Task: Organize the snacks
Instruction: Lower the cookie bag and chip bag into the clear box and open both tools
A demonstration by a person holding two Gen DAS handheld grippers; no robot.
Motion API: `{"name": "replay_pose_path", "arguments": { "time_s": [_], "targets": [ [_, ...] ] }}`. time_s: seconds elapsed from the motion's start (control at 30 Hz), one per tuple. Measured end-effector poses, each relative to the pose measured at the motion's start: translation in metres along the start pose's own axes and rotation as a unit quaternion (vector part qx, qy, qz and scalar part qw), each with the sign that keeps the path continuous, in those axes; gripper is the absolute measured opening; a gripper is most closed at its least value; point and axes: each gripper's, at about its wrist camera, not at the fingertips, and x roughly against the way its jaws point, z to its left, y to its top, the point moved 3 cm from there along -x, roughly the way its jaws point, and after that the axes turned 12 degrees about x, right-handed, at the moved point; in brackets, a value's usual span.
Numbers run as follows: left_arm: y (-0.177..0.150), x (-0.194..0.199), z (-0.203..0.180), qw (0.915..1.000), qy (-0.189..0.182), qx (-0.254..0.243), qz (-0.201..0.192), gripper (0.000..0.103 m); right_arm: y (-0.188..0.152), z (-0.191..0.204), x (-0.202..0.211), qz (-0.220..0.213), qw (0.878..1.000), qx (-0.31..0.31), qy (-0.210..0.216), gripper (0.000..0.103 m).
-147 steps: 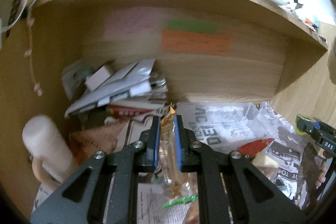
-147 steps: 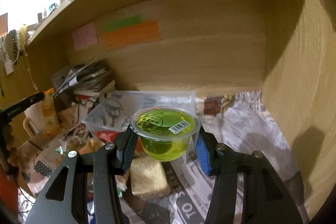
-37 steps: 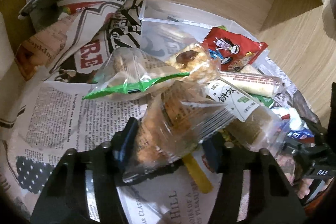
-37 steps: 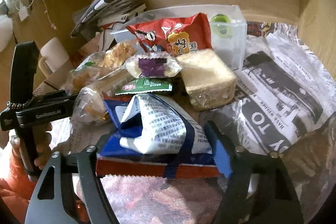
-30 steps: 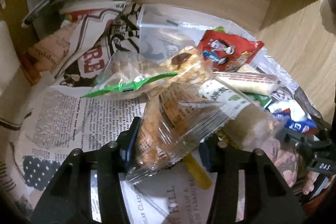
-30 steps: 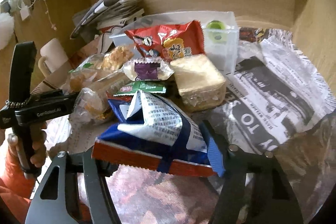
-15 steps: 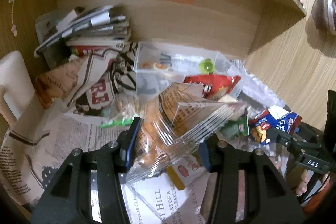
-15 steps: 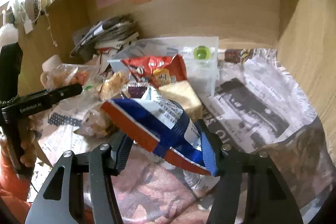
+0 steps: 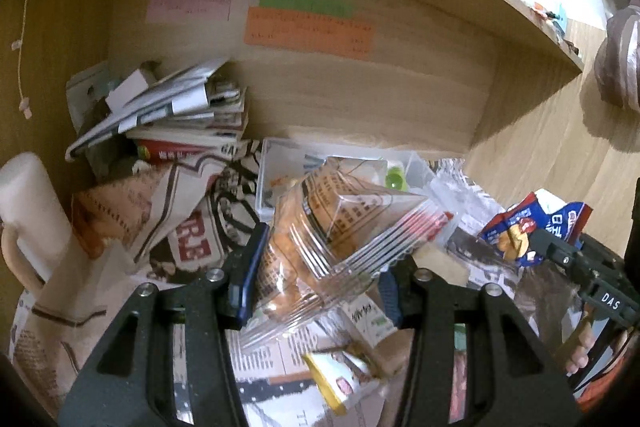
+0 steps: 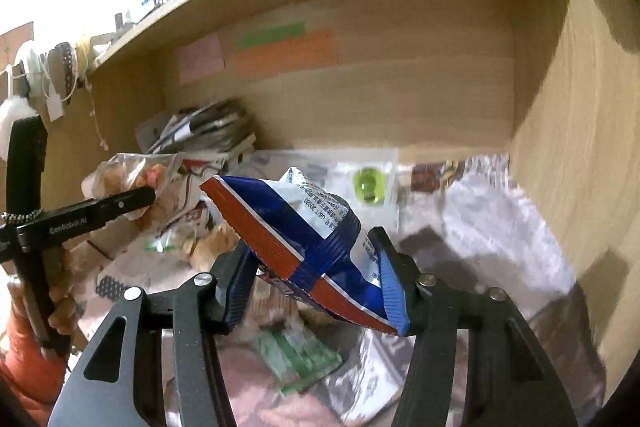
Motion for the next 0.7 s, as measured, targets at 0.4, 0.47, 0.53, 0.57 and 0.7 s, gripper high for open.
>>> {"name": "replay_pose_path", "arguments": {
  "time_s": [0.4, 0.47, 0.53, 0.57, 0.7],
  "targets": [
    [0.037, -0.034, -0.007, 0.9999, 0.003, -0.011, -0.003, 0.049, 0.045, -0.009, -0.028, -0.029, 0.999, 0.028, -0.008, 0.052],
    [0.041, -0.040, -0.010, 0.9999, 0.002, -0.013, 0.000, 0.049, 0.051, -0.010, -0.037, -0.027, 0.999, 0.029, -0.005, 0.052],
    [0.045, -0.047, -0.014, 0.9999, -0.001, -0.015, 0.002, 0.049, 0.055, -0.013, -0.045, -0.025, 0.999, 0.028, 0.000, 0.052],
    [0.047, -0.050, -0.015, 0.9999, -0.002, -0.016, 0.002, 0.049, 0.057, -0.014, -0.049, -0.023, 0.999, 0.027, 0.004, 0.052],
    [0.054, -0.065, -0.022, 0.9996, 0.001, -0.027, 0.006, 0.049, 0.065, -0.018, -0.066, -0.015, 1.000, 0.026, 0.010, 0.052]
  ]
}}
